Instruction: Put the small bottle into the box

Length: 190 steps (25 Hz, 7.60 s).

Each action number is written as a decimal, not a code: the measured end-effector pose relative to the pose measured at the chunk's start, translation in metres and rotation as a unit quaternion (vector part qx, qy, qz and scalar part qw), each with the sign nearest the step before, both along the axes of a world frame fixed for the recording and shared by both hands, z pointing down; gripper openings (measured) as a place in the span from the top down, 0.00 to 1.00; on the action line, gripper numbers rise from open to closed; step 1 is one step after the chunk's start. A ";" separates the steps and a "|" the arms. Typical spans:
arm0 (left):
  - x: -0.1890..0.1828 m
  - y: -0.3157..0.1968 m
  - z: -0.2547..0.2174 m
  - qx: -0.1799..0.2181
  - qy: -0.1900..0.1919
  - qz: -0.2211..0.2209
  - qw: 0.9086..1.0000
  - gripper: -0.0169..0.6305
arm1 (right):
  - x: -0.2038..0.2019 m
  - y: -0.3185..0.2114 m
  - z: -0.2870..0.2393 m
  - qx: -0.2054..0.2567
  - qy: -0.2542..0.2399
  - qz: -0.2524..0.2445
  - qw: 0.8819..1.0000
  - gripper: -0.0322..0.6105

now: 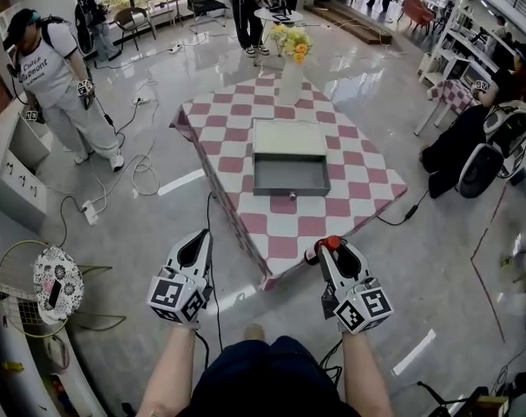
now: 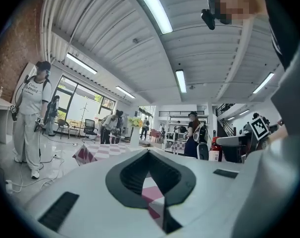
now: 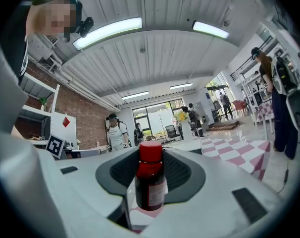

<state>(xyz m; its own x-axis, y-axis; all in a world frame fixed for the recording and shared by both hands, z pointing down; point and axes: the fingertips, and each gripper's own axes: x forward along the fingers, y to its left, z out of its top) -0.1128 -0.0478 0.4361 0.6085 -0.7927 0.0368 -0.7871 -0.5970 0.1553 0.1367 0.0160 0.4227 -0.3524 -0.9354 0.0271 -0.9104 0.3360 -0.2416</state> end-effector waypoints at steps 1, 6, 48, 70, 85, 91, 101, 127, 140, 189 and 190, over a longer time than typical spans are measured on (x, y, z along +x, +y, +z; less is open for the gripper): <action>0.000 -0.001 0.001 -0.001 0.001 0.001 1.000 0.97 | -0.001 -0.001 0.000 -0.001 0.000 0.000 1.000 0.73; 0.005 -0.011 0.005 -0.002 0.009 0.009 1.000 0.97 | -0.004 -0.012 0.000 -0.004 0.003 -0.001 1.000 0.73; 0.089 -0.189 0.065 -0.048 -0.006 0.008 0.999 0.97 | 0.013 -0.234 0.044 -0.043 0.013 -0.086 0.995 0.73; 0.075 -0.216 0.074 -0.063 -0.020 0.006 0.998 0.97 | -0.009 -0.282 0.057 -0.082 0.034 -0.100 0.991 0.73; 0.081 -0.251 0.091 -0.075 -0.016 0.037 0.996 0.97 | -0.032 -0.315 0.089 -0.127 0.099 -0.116 0.980 0.73; 0.073 -0.262 0.099 -0.082 -0.011 0.029 0.996 0.97 | -0.042 -0.325 0.102 -0.139 0.117 -0.130 0.975 0.73; 0.072 -0.267 0.111 -0.093 -0.005 0.028 0.995 0.97 | -0.052 -0.333 0.116 -0.146 0.137 -0.145 0.969 0.73; 0.076 -0.265 0.109 -0.092 -0.004 0.029 0.995 0.97 | -0.051 -0.324 0.120 -0.138 0.167 -0.163 0.963 0.72; 0.078 -0.260 0.103 -0.089 -0.010 0.027 0.996 0.97 | -0.050 -0.316 0.122 -0.134 0.174 -0.167 0.961 0.72; 0.102 -0.232 0.064 -0.059 -0.008 0.051 0.997 0.97 | -0.017 -0.271 0.071 -0.093 0.110 -0.112 0.983 0.94; 0.102 -0.233 0.062 -0.057 -0.009 0.052 0.997 0.97 | -0.016 -0.270 0.068 -0.090 0.108 -0.110 0.984 0.94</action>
